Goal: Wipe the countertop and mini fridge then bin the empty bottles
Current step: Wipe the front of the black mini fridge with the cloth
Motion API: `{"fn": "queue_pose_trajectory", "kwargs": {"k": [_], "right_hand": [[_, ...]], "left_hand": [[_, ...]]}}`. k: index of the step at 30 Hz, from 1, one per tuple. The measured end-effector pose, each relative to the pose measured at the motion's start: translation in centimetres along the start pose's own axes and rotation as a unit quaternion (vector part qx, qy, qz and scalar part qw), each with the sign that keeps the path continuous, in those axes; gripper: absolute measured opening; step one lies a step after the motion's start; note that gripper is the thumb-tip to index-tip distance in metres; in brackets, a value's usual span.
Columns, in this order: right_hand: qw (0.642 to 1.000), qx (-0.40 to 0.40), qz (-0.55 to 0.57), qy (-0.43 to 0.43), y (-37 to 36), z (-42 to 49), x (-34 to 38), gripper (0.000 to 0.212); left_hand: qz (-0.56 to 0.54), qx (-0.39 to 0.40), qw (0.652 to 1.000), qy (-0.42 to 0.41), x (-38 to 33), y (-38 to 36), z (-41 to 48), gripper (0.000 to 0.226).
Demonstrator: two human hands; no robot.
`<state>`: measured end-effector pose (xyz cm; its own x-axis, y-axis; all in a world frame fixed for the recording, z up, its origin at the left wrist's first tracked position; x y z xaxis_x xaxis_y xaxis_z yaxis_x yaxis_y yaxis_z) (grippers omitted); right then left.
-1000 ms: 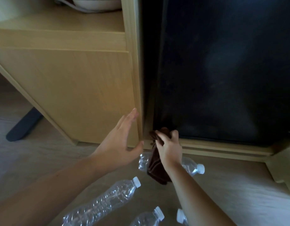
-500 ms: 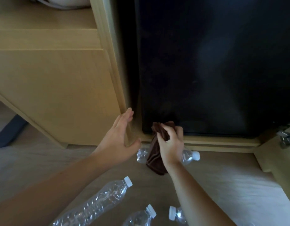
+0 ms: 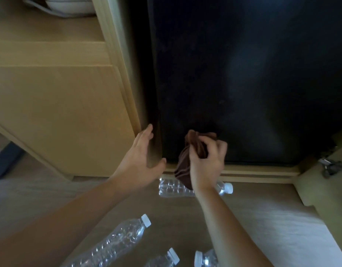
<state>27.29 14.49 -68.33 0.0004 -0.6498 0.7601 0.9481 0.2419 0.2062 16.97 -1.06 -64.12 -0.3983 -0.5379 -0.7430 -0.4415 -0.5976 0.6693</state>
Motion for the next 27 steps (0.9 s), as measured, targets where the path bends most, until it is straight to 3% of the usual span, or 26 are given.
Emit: {"fn": "queue_pose_trajectory", "kwargs": {"k": [4, 9, 11, 15, 17, 22, 27], "right_hand": [[0.991, 0.075, -0.051, 0.103, -4.0, -1.4, 3.2, 0.029], [0.987, 0.113, -0.028, 0.109, -3.2, -0.8, 3.1, 0.029], [0.996, 0.075, 0.015, 0.050, -0.9, 0.6, 1.8, 0.028], [0.997, -0.076, 0.027, -0.007, 6.1, 3.5, -1.3, 0.034], [0.995, -0.094, 0.009, -0.023, 8.2, 3.8, -2.7, 0.032], [0.997, -0.062, -0.013, -0.052, 7.3, 2.6, -4.2, 0.026], [0.992, 0.074, -0.060, 0.079, 0.8, 0.1, -0.1, 0.026]], "left_hand": [[-0.001, -0.009, 1.000, -0.008, -0.1, 0.8, -0.3, 0.086], [0.006, 0.001, 1.000, -0.012, -0.3, 0.7, -0.9, 0.088], [0.000, -0.001, 1.000, -0.010, -0.3, 0.5, -0.6, 0.089], [-0.039, 0.032, 0.999, 0.013, -0.9, -0.3, 0.5, 0.093], [-0.044, 0.036, 0.998, 0.023, -1.4, -0.7, 1.0, 0.096], [-0.023, 0.019, 0.999, 0.024, -2.1, -1.9, 1.0, 0.097], [0.025, -0.005, 0.999, 0.022, -2.9, -2.1, 0.7, 0.100]]}}
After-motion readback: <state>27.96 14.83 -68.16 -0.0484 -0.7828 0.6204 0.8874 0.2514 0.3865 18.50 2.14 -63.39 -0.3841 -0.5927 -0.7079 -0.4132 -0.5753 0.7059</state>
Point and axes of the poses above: each hand's wrist, its own z-axis towards the middle knuckle, its own y-axis out of the back of the hand, x = y × z, the point moved 8 cm from there along z, towards the middle knuckle, and after that the axes turned 12 degrees about y, right-handed, at the moved point
